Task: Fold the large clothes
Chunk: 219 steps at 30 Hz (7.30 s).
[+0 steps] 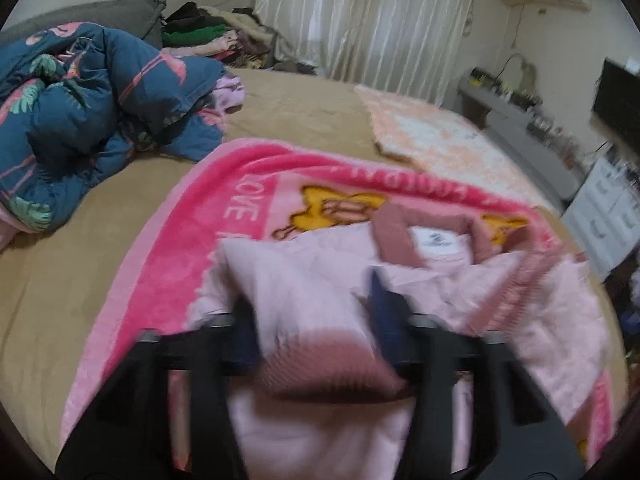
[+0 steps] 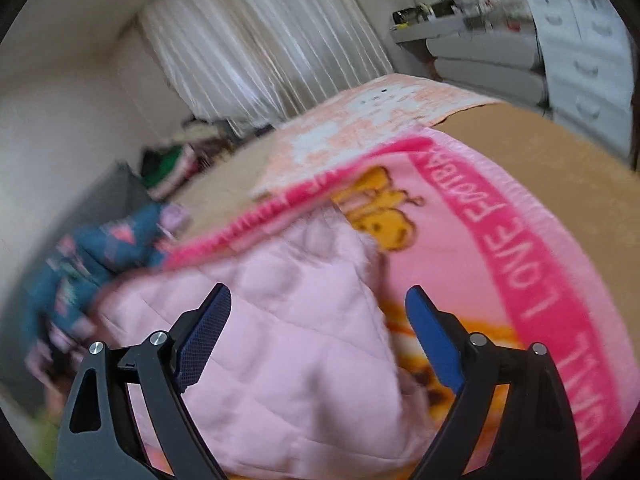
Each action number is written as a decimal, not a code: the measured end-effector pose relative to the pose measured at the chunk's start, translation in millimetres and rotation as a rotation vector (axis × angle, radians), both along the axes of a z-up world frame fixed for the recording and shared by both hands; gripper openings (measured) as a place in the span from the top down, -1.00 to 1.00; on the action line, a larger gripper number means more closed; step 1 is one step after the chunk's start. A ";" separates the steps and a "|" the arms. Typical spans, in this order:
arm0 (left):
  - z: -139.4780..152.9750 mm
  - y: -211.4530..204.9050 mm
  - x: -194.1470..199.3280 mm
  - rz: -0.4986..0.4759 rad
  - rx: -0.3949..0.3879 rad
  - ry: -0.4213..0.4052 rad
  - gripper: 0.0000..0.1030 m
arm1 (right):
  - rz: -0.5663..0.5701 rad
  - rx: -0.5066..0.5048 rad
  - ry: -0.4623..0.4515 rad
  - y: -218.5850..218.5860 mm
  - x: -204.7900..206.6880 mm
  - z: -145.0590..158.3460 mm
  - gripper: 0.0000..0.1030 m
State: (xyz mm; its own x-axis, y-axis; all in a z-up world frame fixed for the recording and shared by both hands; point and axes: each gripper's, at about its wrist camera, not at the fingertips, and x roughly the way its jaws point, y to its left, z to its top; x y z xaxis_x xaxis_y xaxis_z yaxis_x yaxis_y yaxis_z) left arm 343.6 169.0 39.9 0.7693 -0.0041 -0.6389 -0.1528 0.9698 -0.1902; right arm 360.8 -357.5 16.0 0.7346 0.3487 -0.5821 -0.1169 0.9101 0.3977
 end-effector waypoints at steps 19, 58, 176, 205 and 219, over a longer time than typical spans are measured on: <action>-26.7 28.8 -51.9 0.061 0.139 -0.006 -0.82 | 0.016 -0.156 0.004 25.4 -8.7 -46.5 -0.81; -74.2 29.0 32.3 0.039 0.148 0.044 0.75 | -0.089 -0.252 0.034 60.3 95.7 -59.0 0.61; -141.9 23.1 -17.0 0.355 -0.664 0.147 -0.84 | -0.224 0.245 0.240 53.8 13.5 -117.4 -0.92; -56.7 -26.1 -14.0 0.105 -0.145 0.002 0.33 | 0.030 -0.360 -0.055 130.1 4.9 -47.8 0.47; -10.3 -32.6 -63.3 0.042 -0.067 -0.046 0.39 | 0.130 -0.466 -0.237 145.2 -65.3 12.0 0.52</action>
State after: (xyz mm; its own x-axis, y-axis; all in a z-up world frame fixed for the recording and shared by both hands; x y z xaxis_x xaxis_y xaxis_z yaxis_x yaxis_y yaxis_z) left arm 280.3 136.4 29.6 0.7980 -0.0130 -0.6026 -0.1827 0.9475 -0.2623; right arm 295.5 -212.3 28.0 0.8326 0.1894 -0.5205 -0.2774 0.9560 -0.0958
